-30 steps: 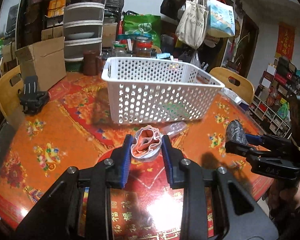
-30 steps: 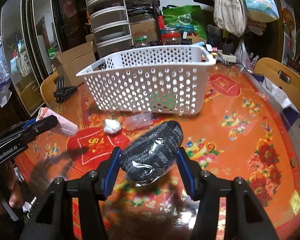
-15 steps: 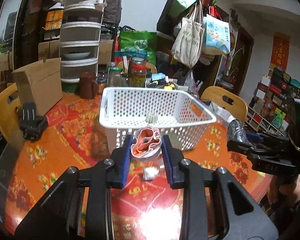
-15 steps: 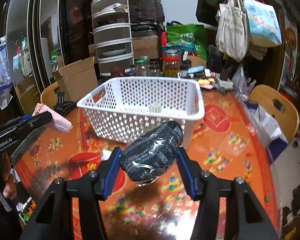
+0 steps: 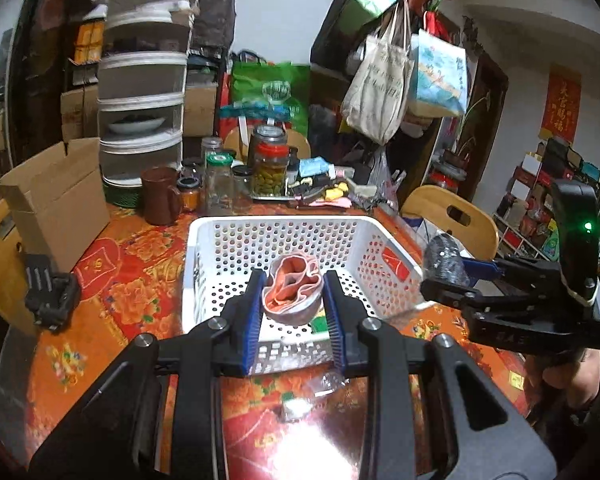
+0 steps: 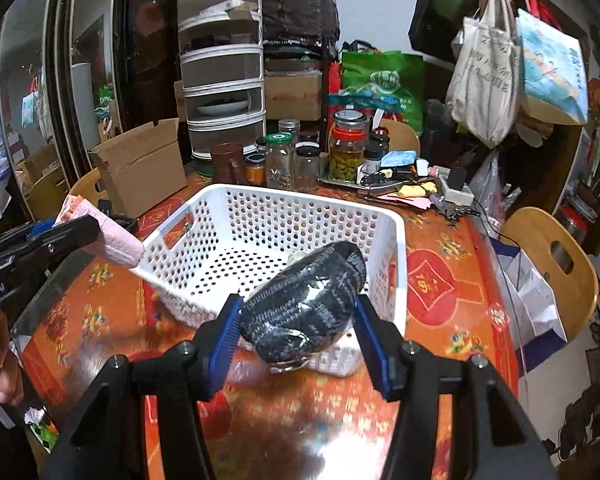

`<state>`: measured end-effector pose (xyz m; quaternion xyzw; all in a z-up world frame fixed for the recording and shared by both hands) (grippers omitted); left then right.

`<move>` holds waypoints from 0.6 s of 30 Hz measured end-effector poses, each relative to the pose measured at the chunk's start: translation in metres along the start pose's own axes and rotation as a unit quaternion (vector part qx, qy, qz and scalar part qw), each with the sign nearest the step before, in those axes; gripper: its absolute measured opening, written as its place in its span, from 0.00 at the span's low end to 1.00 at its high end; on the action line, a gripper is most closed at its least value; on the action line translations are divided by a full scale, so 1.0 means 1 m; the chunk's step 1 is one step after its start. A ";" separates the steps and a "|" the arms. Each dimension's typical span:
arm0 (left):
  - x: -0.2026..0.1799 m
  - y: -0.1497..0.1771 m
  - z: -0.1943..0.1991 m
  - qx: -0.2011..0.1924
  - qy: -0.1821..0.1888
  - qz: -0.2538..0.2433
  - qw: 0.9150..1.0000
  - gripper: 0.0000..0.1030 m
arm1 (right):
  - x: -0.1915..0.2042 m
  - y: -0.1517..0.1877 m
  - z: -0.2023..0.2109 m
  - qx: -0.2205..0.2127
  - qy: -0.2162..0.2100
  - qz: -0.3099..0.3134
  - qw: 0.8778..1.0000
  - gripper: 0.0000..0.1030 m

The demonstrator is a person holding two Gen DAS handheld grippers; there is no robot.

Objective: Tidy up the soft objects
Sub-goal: 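Carry the pink roll with the left tool while the right tool carries the glove over the basket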

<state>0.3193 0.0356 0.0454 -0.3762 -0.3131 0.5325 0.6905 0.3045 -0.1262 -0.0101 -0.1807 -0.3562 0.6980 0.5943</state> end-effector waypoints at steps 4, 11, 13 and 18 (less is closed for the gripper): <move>0.006 -0.009 -0.042 0.045 0.006 0.006 0.999 0.26 | -0.003 -0.010 -0.043 0.044 0.014 0.001 0.999 0.54; 0.011 0.002 -0.125 0.138 0.002 0.007 0.990 0.26 | -0.014 -0.002 -0.114 0.118 0.047 0.005 0.992 0.54; 0.011 0.008 -0.142 0.152 -0.002 0.008 0.988 0.26 | -0.017 0.001 -0.126 0.130 0.056 0.007 0.990 0.54; 0.021 0.018 -0.177 0.183 -0.014 0.016 0.983 0.26 | -0.022 0.006 -0.151 0.161 0.068 0.009 0.985 0.54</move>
Point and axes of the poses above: each gripper's, at about its wrist camera, not at the fingertips, and z roughly against the way its jaws point, x to its left, y to its underside, the point moved 10 cm from there along -z, roughly the way its jaws point, and after that the axes turned 15 degrees about -z, right-handed, at the moved point
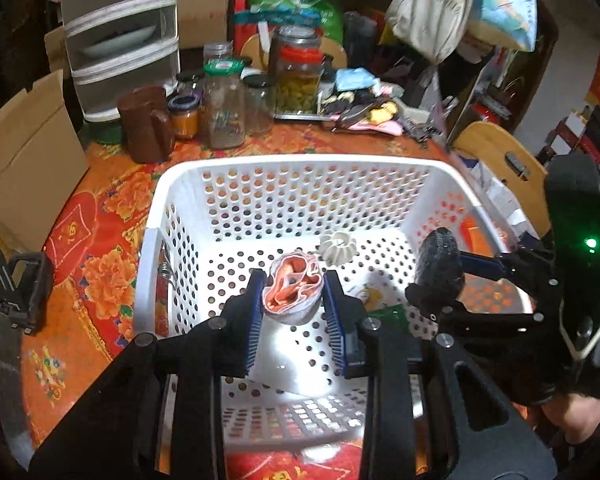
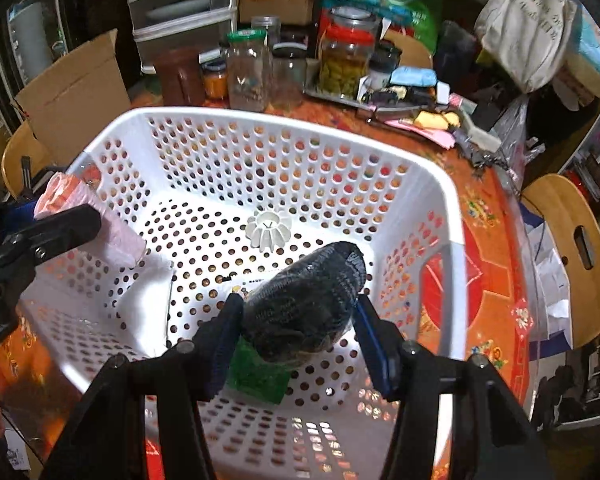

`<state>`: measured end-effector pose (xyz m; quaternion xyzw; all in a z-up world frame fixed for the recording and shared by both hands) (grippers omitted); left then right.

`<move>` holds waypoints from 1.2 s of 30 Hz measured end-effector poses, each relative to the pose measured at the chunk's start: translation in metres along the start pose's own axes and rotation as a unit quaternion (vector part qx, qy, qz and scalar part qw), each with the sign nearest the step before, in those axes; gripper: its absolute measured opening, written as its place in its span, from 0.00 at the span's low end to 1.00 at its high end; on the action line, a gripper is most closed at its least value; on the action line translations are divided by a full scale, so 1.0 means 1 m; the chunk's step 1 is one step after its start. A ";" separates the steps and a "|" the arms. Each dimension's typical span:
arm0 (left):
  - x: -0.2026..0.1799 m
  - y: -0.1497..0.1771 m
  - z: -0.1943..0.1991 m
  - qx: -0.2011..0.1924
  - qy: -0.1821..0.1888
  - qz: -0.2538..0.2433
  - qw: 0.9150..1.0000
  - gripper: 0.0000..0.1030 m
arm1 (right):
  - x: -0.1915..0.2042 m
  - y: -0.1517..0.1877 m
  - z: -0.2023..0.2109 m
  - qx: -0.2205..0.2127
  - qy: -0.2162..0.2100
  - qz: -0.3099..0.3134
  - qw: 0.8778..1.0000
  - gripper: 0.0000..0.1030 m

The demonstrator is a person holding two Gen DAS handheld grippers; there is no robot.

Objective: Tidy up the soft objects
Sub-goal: 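Carry the pink roll with the left tool while the right tool carries the glove over the basket, then open the left tool to drop the roll while the right tool releases the glove into the basket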

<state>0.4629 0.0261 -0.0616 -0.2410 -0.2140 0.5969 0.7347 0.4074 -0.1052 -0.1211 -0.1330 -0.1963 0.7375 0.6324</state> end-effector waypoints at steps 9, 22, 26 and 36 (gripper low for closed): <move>0.009 0.012 -0.037 0.041 -0.004 -0.001 0.999 0.26 | 0.007 -0.004 -0.024 0.026 0.012 0.014 0.999 0.54; 0.008 0.015 -0.036 0.036 0.013 0.011 0.999 0.34 | 0.006 -0.004 -0.020 0.023 -0.022 -0.006 0.999 0.65; 0.012 0.010 -0.018 0.008 -0.003 0.011 1.000 0.58 | 0.010 -0.005 -0.007 0.007 -0.028 -0.003 1.000 0.86; 0.015 0.003 0.080 -0.090 -0.019 -0.005 0.996 0.88 | 0.017 0.007 0.048 -0.052 -0.049 0.001 0.997 0.99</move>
Point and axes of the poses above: each gripper's, at about its wrist camera, not at the fingertips, and z roughly against the way its jaws point, x to its left, y to its underside, the point moved 10 cm from there along -z, roughly the way its jaws point, and after that the axes turned 15 degrees about -z, right-handed, at the moved point
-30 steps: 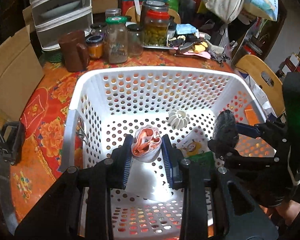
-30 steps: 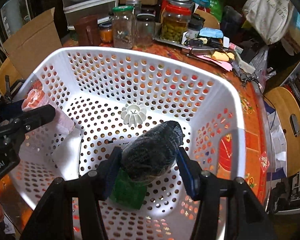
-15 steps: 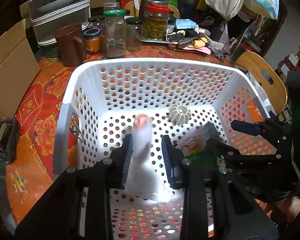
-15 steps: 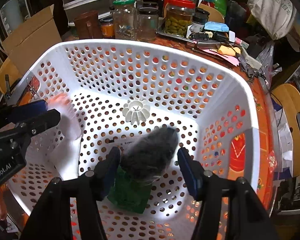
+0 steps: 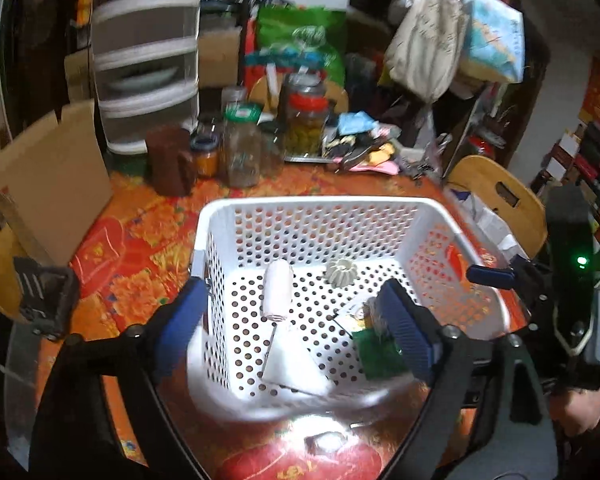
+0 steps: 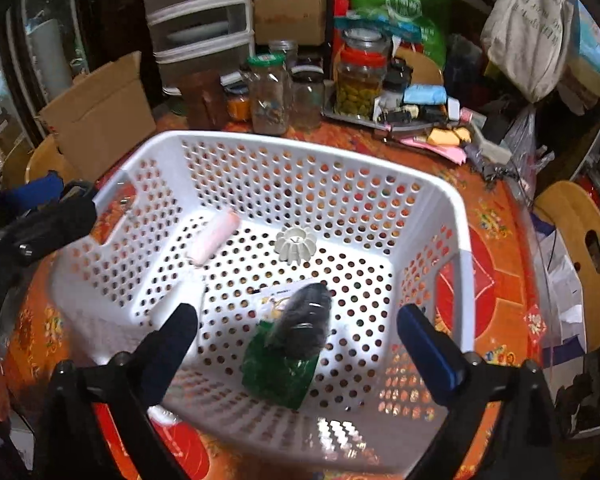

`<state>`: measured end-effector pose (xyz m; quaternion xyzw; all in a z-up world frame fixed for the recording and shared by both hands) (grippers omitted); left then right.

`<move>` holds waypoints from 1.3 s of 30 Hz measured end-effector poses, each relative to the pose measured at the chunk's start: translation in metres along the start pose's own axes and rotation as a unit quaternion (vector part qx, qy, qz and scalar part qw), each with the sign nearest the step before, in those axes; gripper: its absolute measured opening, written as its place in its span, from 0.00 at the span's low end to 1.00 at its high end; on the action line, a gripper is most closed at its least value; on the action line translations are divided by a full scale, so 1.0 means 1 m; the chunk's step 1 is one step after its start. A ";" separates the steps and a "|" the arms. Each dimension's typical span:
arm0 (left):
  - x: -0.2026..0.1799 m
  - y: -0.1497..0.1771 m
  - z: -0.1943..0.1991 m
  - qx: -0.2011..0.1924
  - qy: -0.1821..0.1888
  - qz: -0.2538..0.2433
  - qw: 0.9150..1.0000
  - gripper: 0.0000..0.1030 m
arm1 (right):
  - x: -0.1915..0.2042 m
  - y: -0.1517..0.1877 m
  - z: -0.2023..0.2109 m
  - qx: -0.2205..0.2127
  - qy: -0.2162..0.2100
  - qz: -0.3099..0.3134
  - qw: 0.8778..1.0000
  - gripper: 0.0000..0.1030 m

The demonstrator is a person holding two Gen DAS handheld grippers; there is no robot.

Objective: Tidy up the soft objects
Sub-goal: 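Open the left tool to drop the roll while the right tool releases the glove into the basket, then withdraw both open tools from the basket toward the white packet and clear bag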

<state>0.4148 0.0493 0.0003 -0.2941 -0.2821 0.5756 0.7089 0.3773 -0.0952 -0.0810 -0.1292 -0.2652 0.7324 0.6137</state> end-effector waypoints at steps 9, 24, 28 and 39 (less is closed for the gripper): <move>-0.020 0.028 0.070 -0.034 -0.021 -0.044 0.998 0.92 | 0.009 0.029 0.055 -0.055 0.000 0.014 0.998 1.00; -0.036 0.140 0.121 -0.046 -0.008 -0.022 0.999 0.96 | -0.006 0.138 0.089 -0.085 -0.024 -0.018 0.996 1.00; -0.046 0.172 0.086 -0.008 0.002 -0.021 1.000 0.97 | -0.010 0.174 0.068 -0.064 -0.032 -0.036 0.997 1.00; -0.070 0.205 -0.013 0.068 0.048 -0.027 0.996 0.96 | -0.029 0.194 0.029 -0.037 -0.048 -0.079 0.995 0.99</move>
Point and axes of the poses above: each gripper's, at about its wrist camera, not at the fingertips, and z roughly against the way its jaws point, x to its left, y to its underside, the point moved 10 cm from there along -z, roughly the way its jaws point, and after that the axes turned 15 degrees about -z, right-handed, at the moved point
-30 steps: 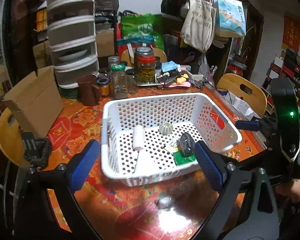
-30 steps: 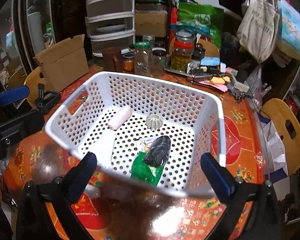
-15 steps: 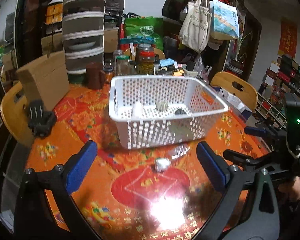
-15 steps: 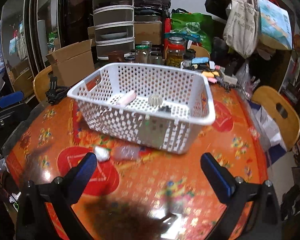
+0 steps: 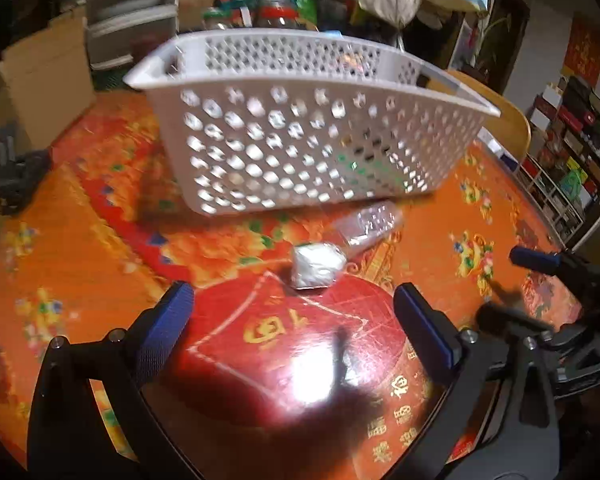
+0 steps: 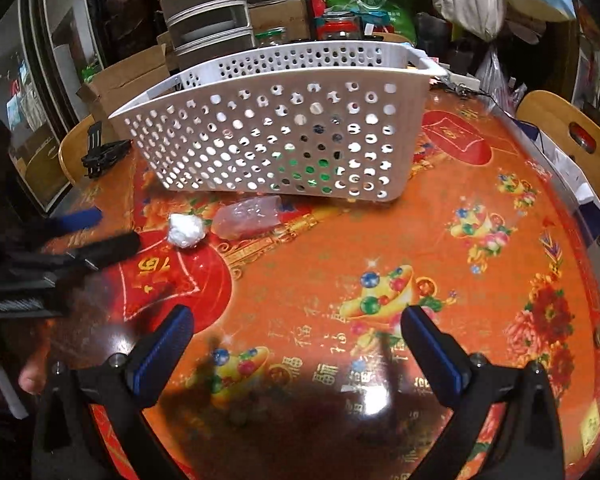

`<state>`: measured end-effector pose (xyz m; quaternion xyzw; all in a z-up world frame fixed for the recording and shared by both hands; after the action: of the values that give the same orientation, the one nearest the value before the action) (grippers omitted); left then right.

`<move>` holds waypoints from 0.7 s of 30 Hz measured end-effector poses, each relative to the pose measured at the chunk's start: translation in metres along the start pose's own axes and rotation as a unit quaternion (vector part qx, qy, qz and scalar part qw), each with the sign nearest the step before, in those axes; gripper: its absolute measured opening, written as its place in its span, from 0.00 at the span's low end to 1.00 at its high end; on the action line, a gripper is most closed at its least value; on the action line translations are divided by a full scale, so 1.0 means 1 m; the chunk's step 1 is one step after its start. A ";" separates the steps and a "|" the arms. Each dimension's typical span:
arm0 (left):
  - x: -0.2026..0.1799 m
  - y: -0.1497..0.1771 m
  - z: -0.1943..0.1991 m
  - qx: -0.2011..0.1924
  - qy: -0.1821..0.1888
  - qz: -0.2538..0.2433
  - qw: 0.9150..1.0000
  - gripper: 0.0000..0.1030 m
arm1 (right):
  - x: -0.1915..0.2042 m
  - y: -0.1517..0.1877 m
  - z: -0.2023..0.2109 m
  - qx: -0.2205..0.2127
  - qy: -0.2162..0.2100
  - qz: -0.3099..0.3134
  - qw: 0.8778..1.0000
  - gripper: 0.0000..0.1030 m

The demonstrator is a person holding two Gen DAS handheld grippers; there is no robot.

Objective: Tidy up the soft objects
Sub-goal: 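Withdraw both open tools from the basket toward the white packet and clear bag, then grasp the white crumpled packet with the left tool while the right tool grasps the clear bag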

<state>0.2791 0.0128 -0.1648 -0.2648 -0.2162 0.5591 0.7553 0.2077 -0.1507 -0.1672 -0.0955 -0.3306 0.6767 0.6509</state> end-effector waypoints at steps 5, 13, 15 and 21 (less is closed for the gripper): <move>-0.006 -0.004 -0.024 0.010 -0.015 -0.015 1.000 0.90 | -0.008 -0.009 0.003 -0.009 0.000 -0.010 1.000 0.94; -0.011 -0.010 -0.046 0.025 -0.029 -0.026 0.999 0.68 | -0.003 -0.024 -0.008 -0.008 0.002 -0.009 1.000 0.92; -0.014 -0.011 -0.048 0.021 -0.032 -0.030 0.999 0.63 | -0.001 -0.026 -0.012 -0.006 0.003 -0.008 1.000 0.92; -0.022 -0.013 -0.057 0.022 -0.017 -0.030 0.999 0.33 | 0.004 -0.031 -0.024 -0.006 0.000 -0.014 1.000 0.92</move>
<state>0.3175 -0.0203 -0.2008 -0.2317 -0.2251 0.5451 0.7737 0.2460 -0.1409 -0.1660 -0.0948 -0.3354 0.6657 0.6598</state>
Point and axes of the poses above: each gripper's, at about its wrist camera, not at the fingertips, and z roughly against the way its jaws point, x to its left, y to its underside, the point moved 10 cm from there along -z, roughly the way its jaws point, and after that the axes turned 15 degrees about -z, right-handed, at the moved point
